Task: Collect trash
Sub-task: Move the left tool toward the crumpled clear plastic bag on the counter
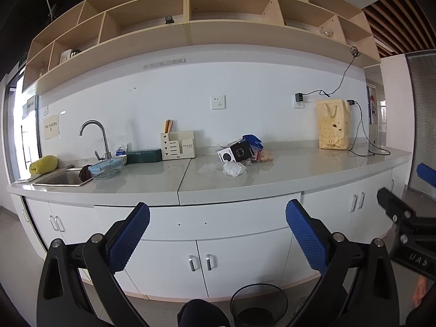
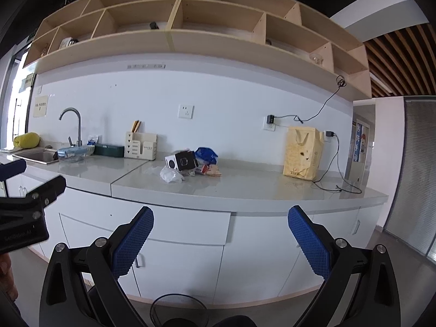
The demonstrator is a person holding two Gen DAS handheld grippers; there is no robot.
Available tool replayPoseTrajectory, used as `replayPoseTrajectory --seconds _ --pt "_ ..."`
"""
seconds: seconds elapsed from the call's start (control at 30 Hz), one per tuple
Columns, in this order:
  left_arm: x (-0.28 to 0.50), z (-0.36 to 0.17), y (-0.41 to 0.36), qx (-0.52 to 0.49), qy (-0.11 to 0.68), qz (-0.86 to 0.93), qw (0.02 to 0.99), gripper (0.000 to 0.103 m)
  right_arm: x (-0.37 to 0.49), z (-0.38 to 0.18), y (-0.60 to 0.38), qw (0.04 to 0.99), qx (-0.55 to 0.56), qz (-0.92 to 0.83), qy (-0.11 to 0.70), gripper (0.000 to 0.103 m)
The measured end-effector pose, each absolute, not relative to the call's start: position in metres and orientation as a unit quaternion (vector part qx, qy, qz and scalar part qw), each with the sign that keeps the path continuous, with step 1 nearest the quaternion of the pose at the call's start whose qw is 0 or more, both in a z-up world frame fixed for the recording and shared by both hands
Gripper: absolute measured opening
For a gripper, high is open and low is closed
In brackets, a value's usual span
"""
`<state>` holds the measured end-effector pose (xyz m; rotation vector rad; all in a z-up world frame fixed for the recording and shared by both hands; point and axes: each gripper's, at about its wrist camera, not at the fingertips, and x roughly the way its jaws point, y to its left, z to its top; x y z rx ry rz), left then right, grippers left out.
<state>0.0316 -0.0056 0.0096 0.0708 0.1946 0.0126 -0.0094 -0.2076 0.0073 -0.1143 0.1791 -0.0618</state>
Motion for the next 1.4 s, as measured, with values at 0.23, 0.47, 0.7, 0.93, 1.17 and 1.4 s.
replayPoseTrajectory --seconds 0.23,0.47,0.7,0.93,1.17,1.4 --pt "0.090 0.024 -0.012 0.048 0.104 -0.003 0.993 0.099 0.049 0.025 -0.207 0.993 -0.066 -0.035 0.094 0.100" --pt "0.182 0.008 -0.017 0.071 0.140 -0.001 0.988 0.099 0.143 0.029 -0.213 0.992 -0.040 -0.012 0.116 0.100" --pt "0.302 -0.030 -0.003 0.027 0.223 -0.025 0.974 0.099 0.254 0.020 -0.213 0.990 -0.054 -0.017 0.132 0.100" --pt "0.385 -0.040 0.003 0.023 0.230 -0.036 0.972 0.099 0.352 0.001 -0.214 0.987 -0.034 0.004 0.159 0.100" --pt "0.441 -0.039 -0.003 0.039 0.233 -0.057 0.970 0.099 0.434 0.003 -0.205 0.984 -0.064 0.034 0.163 0.100" --pt "0.490 -0.048 -0.004 0.011 0.242 -0.073 0.967 0.099 0.493 0.008 -0.207 0.982 -0.067 0.050 0.167 0.100"
